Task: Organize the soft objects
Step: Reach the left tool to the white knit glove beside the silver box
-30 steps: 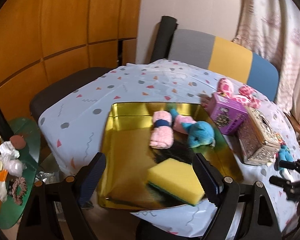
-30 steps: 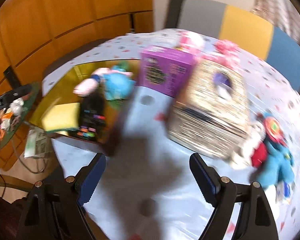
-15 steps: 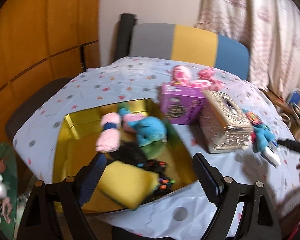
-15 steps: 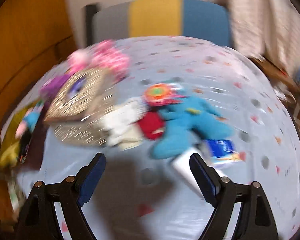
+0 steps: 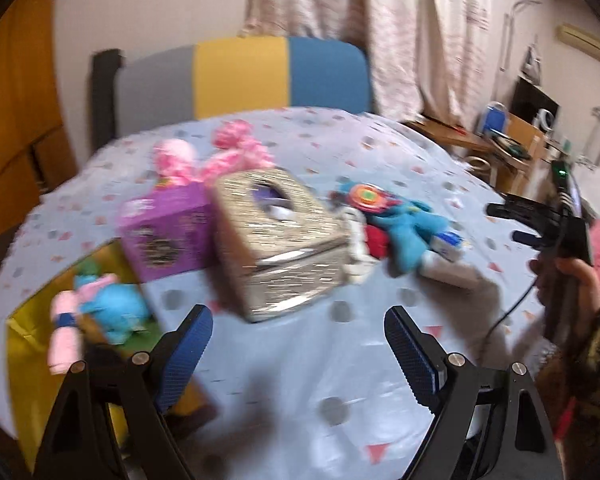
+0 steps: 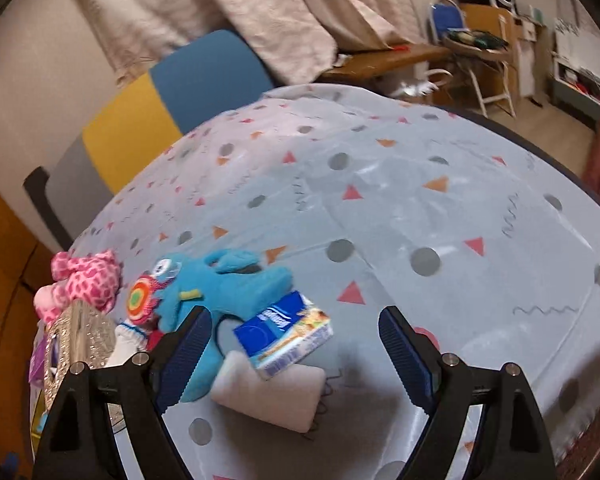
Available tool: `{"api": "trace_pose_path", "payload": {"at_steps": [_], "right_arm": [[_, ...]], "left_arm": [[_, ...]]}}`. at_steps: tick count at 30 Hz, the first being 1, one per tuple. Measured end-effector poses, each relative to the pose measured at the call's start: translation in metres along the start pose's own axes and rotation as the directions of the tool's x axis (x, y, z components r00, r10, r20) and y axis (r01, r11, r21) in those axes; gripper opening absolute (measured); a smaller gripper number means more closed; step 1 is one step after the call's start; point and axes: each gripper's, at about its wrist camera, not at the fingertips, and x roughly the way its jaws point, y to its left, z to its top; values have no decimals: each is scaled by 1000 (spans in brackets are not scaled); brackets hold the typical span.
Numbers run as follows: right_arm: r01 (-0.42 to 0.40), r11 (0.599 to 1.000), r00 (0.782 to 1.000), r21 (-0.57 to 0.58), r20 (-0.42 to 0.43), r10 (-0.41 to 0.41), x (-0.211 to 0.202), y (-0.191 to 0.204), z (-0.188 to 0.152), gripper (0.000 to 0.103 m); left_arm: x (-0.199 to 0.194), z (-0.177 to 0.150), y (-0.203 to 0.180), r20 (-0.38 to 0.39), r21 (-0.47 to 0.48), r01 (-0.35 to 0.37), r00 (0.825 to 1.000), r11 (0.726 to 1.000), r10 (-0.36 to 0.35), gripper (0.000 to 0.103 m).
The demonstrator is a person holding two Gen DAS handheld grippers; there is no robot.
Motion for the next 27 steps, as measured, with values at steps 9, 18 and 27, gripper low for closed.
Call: {"api": "trace_pose_path", "payload": {"at_steps": [9, 18, 27], "right_arm": [[-26, 993, 999, 116, -38, 31, 3, -22, -1, 87], [-27, 986, 997, 167, -68, 39, 8, -32, -3, 87], [-42, 981, 992, 191, -111, 64, 16, -34, -5, 87]], "left_arm": [[46, 5, -48, -102, 50, 85, 992, 995, -80, 78], [74, 9, -75, -165, 84, 133, 979, 988, -118, 78], [109, 15, -98, -230, 87, 177, 961, 980, -154, 68]]}}
